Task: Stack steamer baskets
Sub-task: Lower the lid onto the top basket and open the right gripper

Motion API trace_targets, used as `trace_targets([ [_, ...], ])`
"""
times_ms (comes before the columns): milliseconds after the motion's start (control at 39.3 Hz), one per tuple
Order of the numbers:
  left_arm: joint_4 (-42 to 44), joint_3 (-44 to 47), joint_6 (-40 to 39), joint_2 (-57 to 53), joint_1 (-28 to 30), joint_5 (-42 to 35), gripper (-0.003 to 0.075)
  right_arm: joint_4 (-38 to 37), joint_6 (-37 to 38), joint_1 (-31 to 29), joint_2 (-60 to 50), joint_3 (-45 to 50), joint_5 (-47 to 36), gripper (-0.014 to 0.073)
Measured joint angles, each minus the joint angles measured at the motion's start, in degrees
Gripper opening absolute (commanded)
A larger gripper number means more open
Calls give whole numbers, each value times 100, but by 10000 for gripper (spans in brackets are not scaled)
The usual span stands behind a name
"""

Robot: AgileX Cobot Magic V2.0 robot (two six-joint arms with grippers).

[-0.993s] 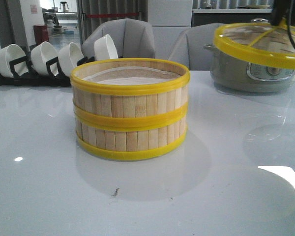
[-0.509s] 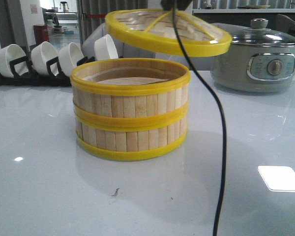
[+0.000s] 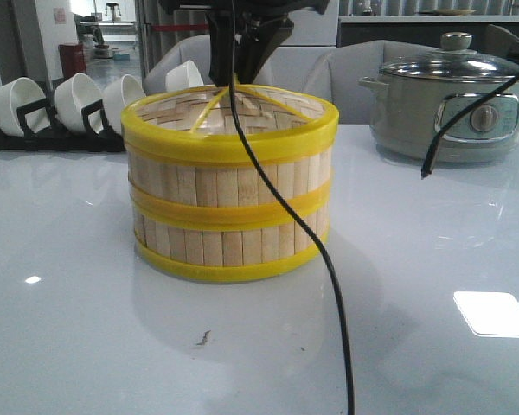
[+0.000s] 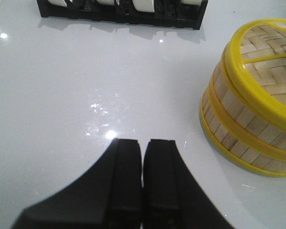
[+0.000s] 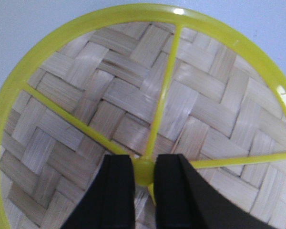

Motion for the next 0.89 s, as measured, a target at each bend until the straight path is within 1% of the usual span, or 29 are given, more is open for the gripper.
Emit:
trace_targets([
  [459, 0, 0, 0, 0, 0, 0, 85, 0, 0, 0, 13, -6, -146, 62],
  [535, 0, 0, 0, 0, 0, 0, 85, 0, 0, 0, 13, -6, -159, 103],
  [637, 0, 0, 0, 0, 0, 0, 85, 0, 0, 0, 13, -6, -159, 202],
  [688, 0, 0, 0, 0, 0, 0, 85, 0, 0, 0, 13, -6, -159, 224],
  [892, 0, 0, 0, 0, 0, 0, 85, 0, 0, 0, 13, -6, -112, 226],
])
